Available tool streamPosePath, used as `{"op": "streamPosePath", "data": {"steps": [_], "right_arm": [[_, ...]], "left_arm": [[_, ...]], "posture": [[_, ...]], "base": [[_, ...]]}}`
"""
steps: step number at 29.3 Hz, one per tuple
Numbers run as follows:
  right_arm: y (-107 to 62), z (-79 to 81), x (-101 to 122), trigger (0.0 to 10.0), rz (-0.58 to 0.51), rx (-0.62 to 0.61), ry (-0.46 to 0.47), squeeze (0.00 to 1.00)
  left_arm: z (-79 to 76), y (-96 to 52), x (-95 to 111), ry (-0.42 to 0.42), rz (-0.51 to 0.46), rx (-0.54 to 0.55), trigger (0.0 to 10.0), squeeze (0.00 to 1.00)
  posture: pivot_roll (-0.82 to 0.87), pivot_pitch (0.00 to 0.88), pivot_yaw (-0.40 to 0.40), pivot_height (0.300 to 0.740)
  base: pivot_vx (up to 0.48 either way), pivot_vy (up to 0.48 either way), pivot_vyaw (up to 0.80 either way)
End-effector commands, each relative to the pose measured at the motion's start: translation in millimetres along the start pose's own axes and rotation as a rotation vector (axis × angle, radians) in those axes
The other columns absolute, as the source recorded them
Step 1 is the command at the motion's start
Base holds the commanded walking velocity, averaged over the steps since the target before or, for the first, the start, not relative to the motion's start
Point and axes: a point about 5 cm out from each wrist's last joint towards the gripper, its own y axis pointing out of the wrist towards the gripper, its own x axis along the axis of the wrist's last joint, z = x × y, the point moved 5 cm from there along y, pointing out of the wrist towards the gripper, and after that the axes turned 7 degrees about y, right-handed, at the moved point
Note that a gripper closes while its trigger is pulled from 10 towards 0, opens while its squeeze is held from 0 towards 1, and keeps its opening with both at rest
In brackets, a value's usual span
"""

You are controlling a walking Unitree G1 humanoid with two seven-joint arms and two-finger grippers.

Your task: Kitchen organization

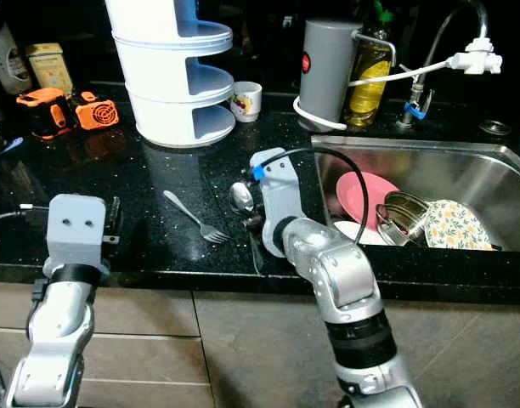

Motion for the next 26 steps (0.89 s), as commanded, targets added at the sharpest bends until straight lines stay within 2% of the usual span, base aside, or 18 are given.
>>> {"op": "streamPosePath", "data": {"steps": [1, 6, 7, 12, 18, 19, 21, 24, 25, 26], "right_arm": [[1.0, -0.6, -12, 10.0, 0.074, -0.013, -0.029, 0.00], [0.2, -0.6, -20, 10.0, 0.112, -0.014, -0.015, 0.00], [0.1, -0.9, -22, 10.0, 0.124, -0.020, 0.008, 0.15], [0.6, -2.6, -25, 10.0, 0.137, -0.032, 0.038, 0.10], [1.3, -4.6, -23, 10.0, 0.133, -0.041, 0.055, 0.13], [1.4, -4.0, -21, 10.0, 0.134, -0.041, 0.054, 0.12], [2.7, -4.0, -24, 10.0, 0.158, -0.058, 0.033, 0.02], [2.9, -4.0, -26, 10.0, 0.170, -0.066, 0.028, 0.02], [2.1, -5.8, -38, 0.0, 0.226, -0.081, 0.030, 0.03], [2.1, -5.8, -38, 0.0, 0.226, -0.081, 0.030, 0.03]], "left_arm": [[-2.3, -1.3, 3, -0.013, -0.005, -0.013, 10.0, 0.00], [-2.2, -1.1, 3, -0.013, -0.006, -0.013, 10.0, 0.00], [-2.4, -1.0, 4, -0.014, -0.006, -0.014, 10.0, 0.00], [-3.2, -1.1, 4, -0.015, -0.007, -0.017, 10.0, 0.00], [-3.7, -0.9, 5, -0.017, -0.008, -0.017, 10.0, 0.00], [-3.7, -0.9, 5, -0.017, -0.008, -0.017, 10.0, 0.00], [-3.9, -1.1, 5, -0.019, -0.008, -0.017, 10.0, 0.00], [-4.0, -1.3, 5, -0.019, -0.008, -0.017, 10.0, 0.00], [-3.6, -1.7, 5, -0.019, -0.008, -0.016, 10.0, 0.00], [-3.6, -1.7, 5, -0.019, -0.008, -0.016, 10.0, 0.00]], "posture": [[-0.01, 0.000, -0.069, 0.740], [-0.01, 0.000, -0.068, 0.740], [-0.01, 0.000, -0.066, 0.740], [-0.01, 0.000, -0.065, 0.740], [-0.02, 0.000, -0.066, 0.740], [-0.02, 0.000, -0.067, 0.740], [-0.02, 0.000, -0.068, 0.740], [-0.02, 0.000, -0.068, 0.740], [-0.01, 0.000, -0.074, 0.740], [-0.01, 0.000, -0.074, 0.740]], "base": [[0.000, 0.000, 0.00], [0.000, 0.000, 0.00], [0.000, 0.000, 0.00], [0.000, 0.000, 0.00], [0.000, 0.000, 0.00], [0.000, 0.000, 0.00], [0.000, 0.000, 0.00], [0.000, 0.000, 0.00], [0.000, 0.000, 0.00], [0.000, 0.000, 0.00]]}}
